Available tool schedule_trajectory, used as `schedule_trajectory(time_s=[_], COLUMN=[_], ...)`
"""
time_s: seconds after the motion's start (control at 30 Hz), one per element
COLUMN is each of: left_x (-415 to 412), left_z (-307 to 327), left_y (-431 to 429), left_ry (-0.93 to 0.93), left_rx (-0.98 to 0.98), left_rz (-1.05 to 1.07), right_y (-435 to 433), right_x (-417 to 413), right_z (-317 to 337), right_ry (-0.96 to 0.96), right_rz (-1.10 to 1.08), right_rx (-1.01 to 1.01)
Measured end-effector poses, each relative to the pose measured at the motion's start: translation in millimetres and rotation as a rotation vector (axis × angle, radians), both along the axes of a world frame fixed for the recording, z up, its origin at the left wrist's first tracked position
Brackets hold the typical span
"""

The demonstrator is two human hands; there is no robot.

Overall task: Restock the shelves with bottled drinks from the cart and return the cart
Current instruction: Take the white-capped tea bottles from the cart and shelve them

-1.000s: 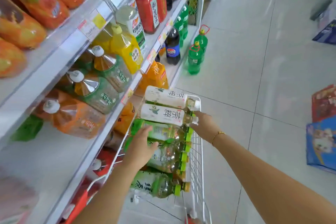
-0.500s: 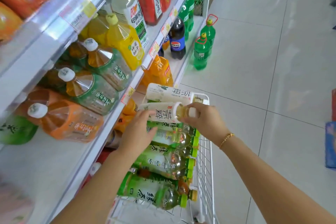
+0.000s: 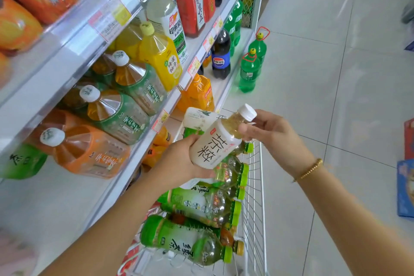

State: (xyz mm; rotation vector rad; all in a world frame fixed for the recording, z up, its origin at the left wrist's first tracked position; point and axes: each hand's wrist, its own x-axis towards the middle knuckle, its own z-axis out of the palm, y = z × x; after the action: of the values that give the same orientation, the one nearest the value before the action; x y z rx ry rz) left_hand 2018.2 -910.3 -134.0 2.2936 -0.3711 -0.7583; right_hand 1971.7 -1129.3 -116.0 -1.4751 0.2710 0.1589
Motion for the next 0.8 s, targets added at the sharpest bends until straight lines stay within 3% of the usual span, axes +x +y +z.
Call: schedule_trajectory(time_s=[0.1,0.17,0.23,0.33,0.5,0.63,0.8], left_x=[-2,0,5,10,8,-4,-27], left_z=[3,6,9,11,8,10,23], left_y=[16,27,37,49,60,64,74], left_ry=[-0.005,-0.008,-0.028,-0.024,-0.006,0.022,0.080], left_rx=[0.017,0.026,0.032,-0.015,-0.053,-0.079,-0.140], left_rz=[0.150,0.255,0.331,0.416,0.510,0.552,0.626], right_y=[19,32,43,55,66,82,86], right_x=[7,18,34,60,86,85,55], right_z=[-38,-59,-66,-61,-57,-79,-73], right_ry=[0.350,0.567,0.635,0.676,0.746,0.625,0.513], right_rz=[-0.209,-0.461,-0.647,-0.743,-0.794,-0.874,-0.927], right_rx=[0.177,0.513,0.806,0.990,0.836,0.749,0.419])
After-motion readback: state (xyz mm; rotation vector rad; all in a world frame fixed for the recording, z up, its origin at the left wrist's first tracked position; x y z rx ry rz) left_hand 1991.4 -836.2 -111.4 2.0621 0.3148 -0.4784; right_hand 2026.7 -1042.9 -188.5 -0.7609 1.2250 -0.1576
